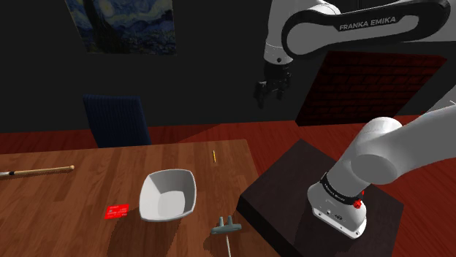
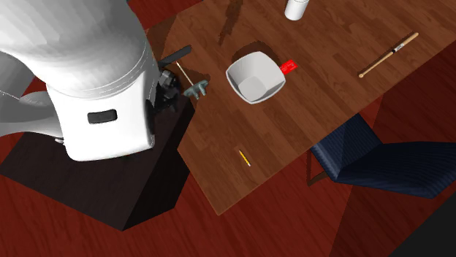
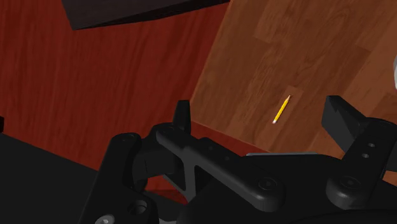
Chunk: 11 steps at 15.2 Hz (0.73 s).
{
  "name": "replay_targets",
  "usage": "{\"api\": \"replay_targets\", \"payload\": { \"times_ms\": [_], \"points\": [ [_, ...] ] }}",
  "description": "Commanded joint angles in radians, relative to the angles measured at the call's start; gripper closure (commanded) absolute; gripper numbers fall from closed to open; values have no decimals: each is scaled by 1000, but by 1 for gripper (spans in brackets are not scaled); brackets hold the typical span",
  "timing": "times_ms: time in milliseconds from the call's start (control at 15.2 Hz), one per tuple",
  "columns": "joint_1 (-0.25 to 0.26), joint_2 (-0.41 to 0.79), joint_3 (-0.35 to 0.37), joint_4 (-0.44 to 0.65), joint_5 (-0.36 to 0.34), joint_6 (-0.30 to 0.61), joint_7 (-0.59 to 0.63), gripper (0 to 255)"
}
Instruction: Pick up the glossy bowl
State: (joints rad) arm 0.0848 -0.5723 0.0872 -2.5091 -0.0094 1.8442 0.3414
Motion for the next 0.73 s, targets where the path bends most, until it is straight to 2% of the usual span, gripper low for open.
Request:
{"api": "replay_targets", "payload": {
  "times_ms": [0,660],
  "points": [
    [12,58,24,-7,19,57,32,0],
    [65,399,132,70,69,281,187,0]
  ]
}}
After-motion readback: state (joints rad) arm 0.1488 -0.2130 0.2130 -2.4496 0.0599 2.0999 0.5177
